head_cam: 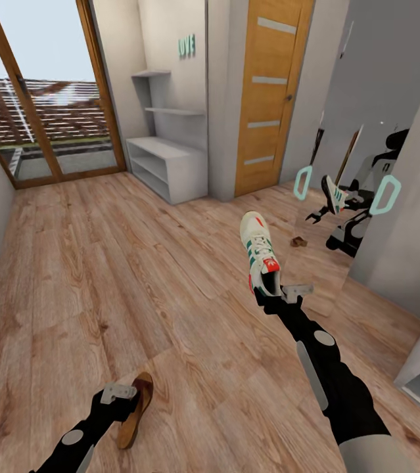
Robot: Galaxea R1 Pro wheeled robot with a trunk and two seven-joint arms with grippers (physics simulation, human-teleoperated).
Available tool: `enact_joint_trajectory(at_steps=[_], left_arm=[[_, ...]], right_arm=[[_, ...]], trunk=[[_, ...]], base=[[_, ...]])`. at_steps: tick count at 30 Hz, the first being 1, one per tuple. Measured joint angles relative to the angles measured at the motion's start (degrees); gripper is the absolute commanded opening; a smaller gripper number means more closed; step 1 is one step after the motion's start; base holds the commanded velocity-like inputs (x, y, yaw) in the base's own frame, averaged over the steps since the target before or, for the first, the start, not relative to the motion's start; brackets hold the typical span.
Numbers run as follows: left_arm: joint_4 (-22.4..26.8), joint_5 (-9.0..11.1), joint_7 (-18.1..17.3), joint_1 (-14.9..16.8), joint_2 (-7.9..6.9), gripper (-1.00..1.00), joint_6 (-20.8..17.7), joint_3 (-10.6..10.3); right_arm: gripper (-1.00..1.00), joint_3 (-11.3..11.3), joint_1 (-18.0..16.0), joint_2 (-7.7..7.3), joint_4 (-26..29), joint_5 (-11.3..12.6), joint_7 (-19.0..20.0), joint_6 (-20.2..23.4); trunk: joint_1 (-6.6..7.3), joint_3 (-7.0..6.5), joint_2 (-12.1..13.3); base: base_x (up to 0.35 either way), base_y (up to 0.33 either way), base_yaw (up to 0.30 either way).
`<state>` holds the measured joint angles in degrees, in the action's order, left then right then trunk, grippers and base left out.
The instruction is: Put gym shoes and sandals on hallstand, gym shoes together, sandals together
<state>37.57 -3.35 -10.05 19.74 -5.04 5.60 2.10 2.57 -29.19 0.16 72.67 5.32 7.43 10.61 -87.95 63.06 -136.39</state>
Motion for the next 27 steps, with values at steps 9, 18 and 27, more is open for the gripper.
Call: enact_joint_trajectory(at_steps=[9, 18, 27], left_arm=[[0.13, -0.02, 0.02, 0.07, -0.43, 1.00, 0.06, 0.21], [-0.01, -0.20, 4.27, 0.29, 0.15, 1.00, 4.65, -0.39], [-0.07, -0.17, 5.62, 0.20, 0.33, 1.00, 4.93, -0.59]], right_arm=[[-1.00, 0.02, 0.00, 0.00, 0.30, 0.00, 0.00, -0.06], [-1.00, -0.17, 0.02, -0.07, 2.36, -0.01, -0.08, 0.04], [-1.00, -0.32, 0.01, -0.12, 2.45, -0.09, -0.08, 0.05]], trunk=[[-1.98, 1.62, -3.61], [-3.77, 3.38, -6.84], [-4.00, 6.15, -6.96]], base=[[0.000, 0.000, 0.000], [0.000, 0.000, 0.000], [0.000, 0.000, 0.000]])
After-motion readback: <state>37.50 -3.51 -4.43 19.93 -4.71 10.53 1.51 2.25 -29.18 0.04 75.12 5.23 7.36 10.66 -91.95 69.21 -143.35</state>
